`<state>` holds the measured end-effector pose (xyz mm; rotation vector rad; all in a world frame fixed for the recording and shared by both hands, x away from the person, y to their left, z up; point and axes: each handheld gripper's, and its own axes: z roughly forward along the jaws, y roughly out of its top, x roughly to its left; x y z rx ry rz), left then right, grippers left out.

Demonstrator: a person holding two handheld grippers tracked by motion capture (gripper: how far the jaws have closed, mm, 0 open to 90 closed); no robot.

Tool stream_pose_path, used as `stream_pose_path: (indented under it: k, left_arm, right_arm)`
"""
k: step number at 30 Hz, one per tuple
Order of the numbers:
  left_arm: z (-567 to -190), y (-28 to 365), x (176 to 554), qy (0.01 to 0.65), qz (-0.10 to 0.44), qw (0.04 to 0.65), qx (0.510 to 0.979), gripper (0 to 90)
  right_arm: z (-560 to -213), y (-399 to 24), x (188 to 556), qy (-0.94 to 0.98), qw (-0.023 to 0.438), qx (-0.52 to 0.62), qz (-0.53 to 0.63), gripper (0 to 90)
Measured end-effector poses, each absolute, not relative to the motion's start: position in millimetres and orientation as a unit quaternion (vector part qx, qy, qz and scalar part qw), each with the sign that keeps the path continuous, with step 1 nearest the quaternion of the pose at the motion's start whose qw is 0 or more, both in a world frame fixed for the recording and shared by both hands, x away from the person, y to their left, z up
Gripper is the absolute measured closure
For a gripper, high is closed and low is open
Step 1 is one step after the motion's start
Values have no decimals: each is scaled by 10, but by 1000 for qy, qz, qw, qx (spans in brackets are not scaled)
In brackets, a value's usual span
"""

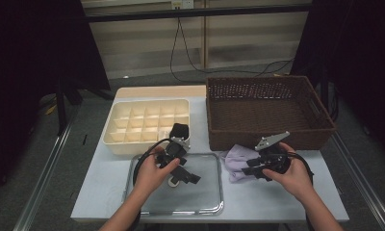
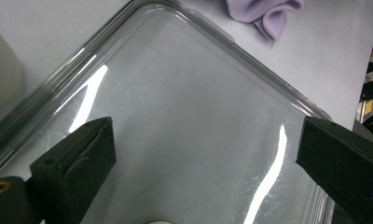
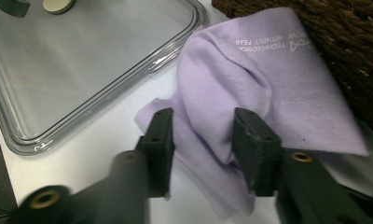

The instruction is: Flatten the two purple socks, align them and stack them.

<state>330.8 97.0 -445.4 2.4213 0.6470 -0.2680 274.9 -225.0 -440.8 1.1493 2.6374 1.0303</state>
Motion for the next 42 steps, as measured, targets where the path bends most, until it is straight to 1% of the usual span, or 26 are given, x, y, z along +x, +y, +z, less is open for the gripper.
stream_pose_path:
  k: [3, 8, 11, 18, 21, 26, 27, 28, 30, 31, 34, 36, 37, 38, 40, 42]
  left_arm:
    - [-4468, 951, 3298, 248, -105, 308, 913, 43]
    - [-4479, 931, 3304, 243, -104, 308, 914, 43]
    - [-4490, 906, 3305, 245, -108, 312, 912, 43]
    - [-4504, 783, 3311, 237, -113, 318, 911, 43]
    - [-4514, 712, 3314, 221, -117, 314, 916, 41]
    - [-4506, 631, 3299, 219, -115, 323, 914, 40]
    - [-4499, 627, 3319, 206, -113, 320, 918, 40]
    - [-4502, 607, 3306, 217, -115, 328, 912, 40]
    - [-4497, 598, 3328, 200, -113, 320, 919, 40]
    - [-4504, 575, 3302, 216, -115, 329, 912, 39]
    - [-4501, 570, 3299, 210, -112, 327, 914, 39]
    - [-4489, 577, 3296, 207, -110, 329, 915, 40]
    - [-4488, 577, 3291, 211, -113, 333, 912, 39]
    - [-4484, 576, 3290, 211, -112, 336, 911, 39]
    - [-4474, 577, 3289, 213, -110, 336, 911, 39]
    - [-4475, 574, 3299, 208, -115, 340, 910, 39]
  right_arm:
    - [-4411, -2247, 2748, 863, 41, 376, 335, 636]
    - [-4411, -2245, 2735, 865, 42, 377, 329, 641]
    - [-4412, -2280, 2717, 864, 40, 376, 331, 666]
    - [-4452, -2430, 2645, 856, 37, 397, 330, 686]
    - [-4492, -2481, 2596, 853, 38, 406, 325, 693]
    - [-4599, -2527, 2563, 855, 31, 409, 316, 703]
    - [-4620, -2527, 2562, 856, 29, 408, 315, 705]
    - [-4629, -2524, 2558, 855, 31, 413, 313, 710]
    - [-4643, -2524, 2557, 853, 33, 412, 318, 721]
    - [-4640, -2527, 2553, 856, 33, 410, 314, 717]
    - [-4617, -2550, 2540, 856, 45, 411, 312, 667]
    - [-4609, -2566, 2541, 855, 48, 417, 306, 606]
    - [-4631, -2567, 2548, 855, 52, 415, 305, 602]
    - [-4657, -2557, 2548, 854, 47, 416, 308, 608]
    - [-4658, -2537, 2543, 859, 57, 409, 304, 659]
    - [-4652, -2525, 2553, 863, 59, 403, 300, 750]
